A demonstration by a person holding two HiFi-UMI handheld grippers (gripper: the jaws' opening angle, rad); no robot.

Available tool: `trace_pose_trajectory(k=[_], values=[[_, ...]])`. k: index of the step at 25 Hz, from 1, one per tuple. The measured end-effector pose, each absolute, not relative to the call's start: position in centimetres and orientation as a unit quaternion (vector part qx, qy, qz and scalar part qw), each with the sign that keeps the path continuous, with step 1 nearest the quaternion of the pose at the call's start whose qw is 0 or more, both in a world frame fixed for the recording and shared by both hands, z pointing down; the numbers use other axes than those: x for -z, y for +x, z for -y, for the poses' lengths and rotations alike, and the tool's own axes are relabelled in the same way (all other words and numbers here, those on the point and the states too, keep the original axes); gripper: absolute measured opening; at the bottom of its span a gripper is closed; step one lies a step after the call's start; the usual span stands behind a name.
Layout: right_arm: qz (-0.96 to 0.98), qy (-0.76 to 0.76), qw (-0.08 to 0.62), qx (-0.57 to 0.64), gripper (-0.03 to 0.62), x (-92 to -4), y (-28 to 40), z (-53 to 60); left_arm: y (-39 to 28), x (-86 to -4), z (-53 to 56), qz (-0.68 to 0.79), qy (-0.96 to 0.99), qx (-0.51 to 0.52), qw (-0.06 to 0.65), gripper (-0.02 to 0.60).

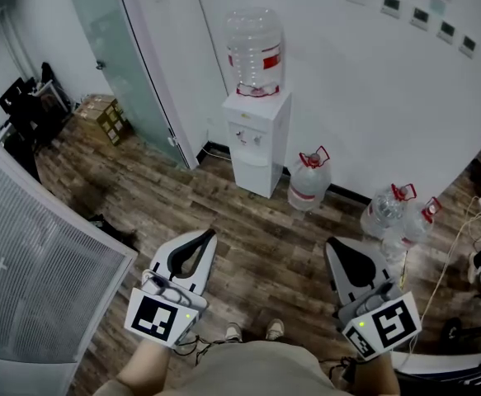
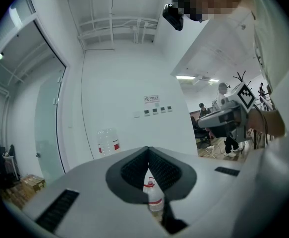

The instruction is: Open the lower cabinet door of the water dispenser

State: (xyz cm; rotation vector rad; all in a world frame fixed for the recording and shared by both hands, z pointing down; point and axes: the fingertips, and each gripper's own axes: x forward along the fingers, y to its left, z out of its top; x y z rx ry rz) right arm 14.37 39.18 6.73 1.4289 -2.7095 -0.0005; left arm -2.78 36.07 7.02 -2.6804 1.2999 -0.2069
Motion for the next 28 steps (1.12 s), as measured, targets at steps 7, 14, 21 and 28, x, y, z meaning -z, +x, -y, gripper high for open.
trace_pose_trajectory(k=[7, 14, 21, 28], values=[[0.887, 0.458, 0.049, -0.004, 0.006, -7.7, 17.6, -39.1, 0.1, -7.3, -36.0, -0.450, -0.886, 0.075, 0.082, 0.005], [0.893, 0.448, 0.039, -0.017, 0.006, -9.1, 19.5, -39.3, 3.5, -8.7, -36.8, -0.447, -0.887, 0.078, 0.080, 0.006], [0.898, 0.438, 0.036, -0.016, 0.005, -9.5, 19.4, -38.3, 3.5, -8.4, -35.5, -0.455, -0.883, 0.075, 0.087, 0.006], [0.894, 0.446, 0.041, -0.009, 0.006, -10.5, 18.9, -35.6, 3.0, -9.5, -33.0, -0.452, -0.886, 0.064, 0.080, 0.006]])
